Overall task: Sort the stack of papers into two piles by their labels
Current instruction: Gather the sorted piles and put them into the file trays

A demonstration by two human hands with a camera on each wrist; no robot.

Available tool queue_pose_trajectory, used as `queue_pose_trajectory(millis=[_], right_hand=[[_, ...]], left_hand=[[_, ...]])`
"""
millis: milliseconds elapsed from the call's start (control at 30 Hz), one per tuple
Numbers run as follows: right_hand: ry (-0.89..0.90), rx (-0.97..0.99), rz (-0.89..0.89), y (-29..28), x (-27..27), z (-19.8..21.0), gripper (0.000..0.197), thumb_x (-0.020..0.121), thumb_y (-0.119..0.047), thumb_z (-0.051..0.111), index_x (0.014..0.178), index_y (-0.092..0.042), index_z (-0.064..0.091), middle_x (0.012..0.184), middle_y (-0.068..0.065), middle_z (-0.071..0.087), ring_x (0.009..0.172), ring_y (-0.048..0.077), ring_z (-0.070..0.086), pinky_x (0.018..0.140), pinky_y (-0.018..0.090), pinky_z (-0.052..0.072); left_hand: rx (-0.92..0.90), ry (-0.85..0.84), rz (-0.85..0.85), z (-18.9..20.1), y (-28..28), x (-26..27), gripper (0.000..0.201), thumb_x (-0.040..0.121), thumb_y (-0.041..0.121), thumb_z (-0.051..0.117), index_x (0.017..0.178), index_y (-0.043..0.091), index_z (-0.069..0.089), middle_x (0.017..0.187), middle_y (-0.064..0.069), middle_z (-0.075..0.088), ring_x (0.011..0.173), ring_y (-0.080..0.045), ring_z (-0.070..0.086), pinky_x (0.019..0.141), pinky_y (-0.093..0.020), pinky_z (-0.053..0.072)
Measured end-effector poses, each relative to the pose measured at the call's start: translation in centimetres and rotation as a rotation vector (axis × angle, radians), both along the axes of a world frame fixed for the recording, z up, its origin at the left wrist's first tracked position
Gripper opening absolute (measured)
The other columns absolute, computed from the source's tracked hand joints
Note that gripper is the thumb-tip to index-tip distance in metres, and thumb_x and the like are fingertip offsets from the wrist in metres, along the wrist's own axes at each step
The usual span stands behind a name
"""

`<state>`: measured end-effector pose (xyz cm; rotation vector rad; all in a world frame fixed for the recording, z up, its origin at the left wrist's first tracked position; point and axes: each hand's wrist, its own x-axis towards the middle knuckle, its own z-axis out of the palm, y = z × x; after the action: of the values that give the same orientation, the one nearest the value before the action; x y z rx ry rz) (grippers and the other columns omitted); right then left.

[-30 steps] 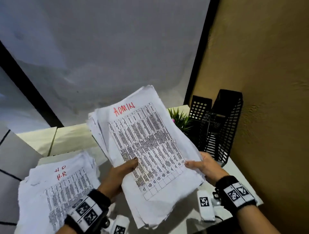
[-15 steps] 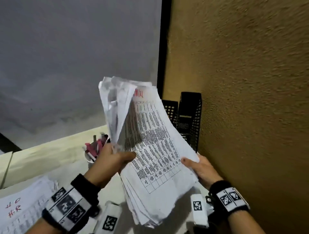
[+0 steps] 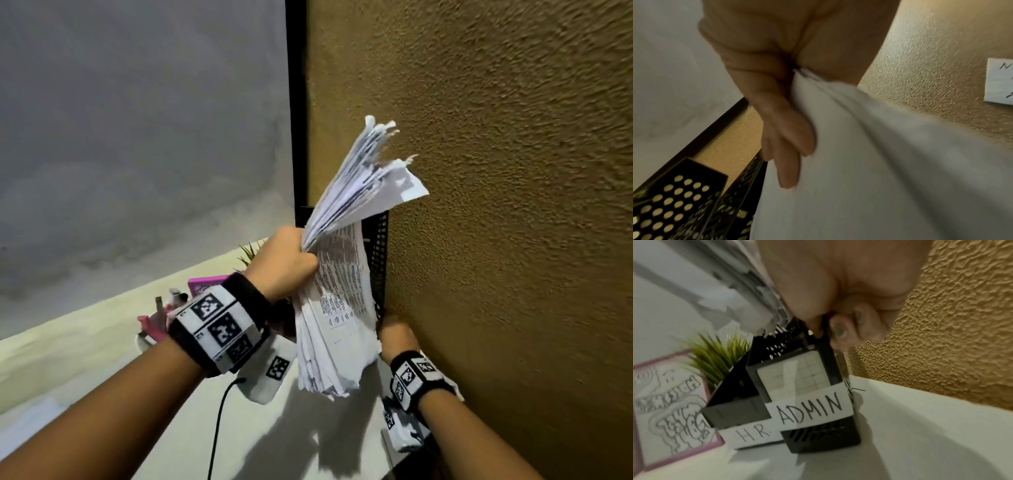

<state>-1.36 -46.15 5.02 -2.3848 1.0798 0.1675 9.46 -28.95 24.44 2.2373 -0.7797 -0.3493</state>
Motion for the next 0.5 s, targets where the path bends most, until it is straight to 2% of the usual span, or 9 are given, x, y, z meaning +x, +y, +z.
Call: queue_pose_trajectory(millis=[100,167,233,300,333,400,500], right_hand=[[0.041,-0.023,-0.013,0.0,0.0,0.2,0.029,0.096,-0.008,0.042,0.121,-0.005,0.058,0.122,0.02,0.063,0.109,0.035,0.061,0.085,0.034,0.048],[0.049,-0.019,-0.01,-0.1,0.2,0.3,0.03,0.098,-0.012,0.041,0.122,-0.005,0.057,0.121,0.021,0.063,0.109,0.036,0.061,0.083,0.034,0.047],[0.043,0.006,-0.012,-0.1,0.4,0.0,0.031,0.099,-0.014,0.04,0.124,-0.005,0.054,0.121,0.021,0.063,0.109,0.036,0.061,0.082,0.035,0.047],[0.031,0.024,0.004,-0.2,0.5,-0.1,0.031,0.099,-0.014,0.038,0.125,-0.004,0.052,0.123,0.021,0.062,0.112,0.036,0.06,0.085,0.036,0.047],[0.022,0.038,-0.001,-0.1,0.4,-0.2,0.031,0.099,-0.014,0.039,0.126,-0.003,0.052,0.124,0.022,0.061,0.113,0.037,0.059,0.087,0.036,0.046],[0.03,0.039,0.019,-0.1,0.3,-0.3,0.032,0.101,-0.014,0.039,0.127,-0.001,0.051,0.127,0.022,0.059,0.116,0.037,0.057,0.092,0.037,0.045],[0.085,-0.001,0.091,0.0,0.3,-0.4,0.035,0.102,-0.011,0.034,0.128,0.0,0.052,0.132,0.021,0.055,0.12,0.034,0.053,0.097,0.038,0.043]], left_hand=[[0.067,-0.035,0.005,-0.4,-1.8,-0.1,0.025,0.078,-0.001,0.049,0.06,0.016,0.042,0.06,-0.002,0.047,0.057,-0.021,0.046,0.046,-0.025,0.032],[0.095,-0.119,-0.002,-0.7,-2.8,0.1,0.015,0.079,0.0,0.046,0.072,0.013,0.05,0.068,-0.004,0.051,0.065,-0.025,0.047,0.056,-0.027,0.035],[0.078,-0.194,-0.001,-1.5,-3.9,0.2,0.018,0.08,0.001,0.044,0.087,0.014,0.055,0.078,-0.005,0.054,0.075,-0.028,0.05,0.064,-0.028,0.035],[0.037,-0.199,0.002,-3.2,-5.1,0.0,0.033,0.079,-0.001,0.044,0.105,0.014,0.057,0.084,-0.009,0.058,0.081,-0.033,0.055,0.065,-0.028,0.036],[0.011,-0.189,0.006,-4.4,-5.6,-0.4,0.047,0.078,-0.002,0.044,0.12,0.017,0.054,0.089,-0.011,0.062,0.082,-0.033,0.058,0.065,-0.029,0.038],[-0.045,-0.162,0.014,-7.3,-6.4,-1.4,0.074,0.075,-0.006,0.044,0.142,0.025,0.037,0.096,-0.013,0.066,0.08,-0.033,0.06,0.066,-0.031,0.046],[-0.163,-0.12,0.045,-11.4,-7.4,-2.4,0.087,0.075,-0.009,0.045,0.15,0.028,0.023,0.118,-0.012,0.06,0.088,-0.033,0.059,0.074,-0.04,0.052]])
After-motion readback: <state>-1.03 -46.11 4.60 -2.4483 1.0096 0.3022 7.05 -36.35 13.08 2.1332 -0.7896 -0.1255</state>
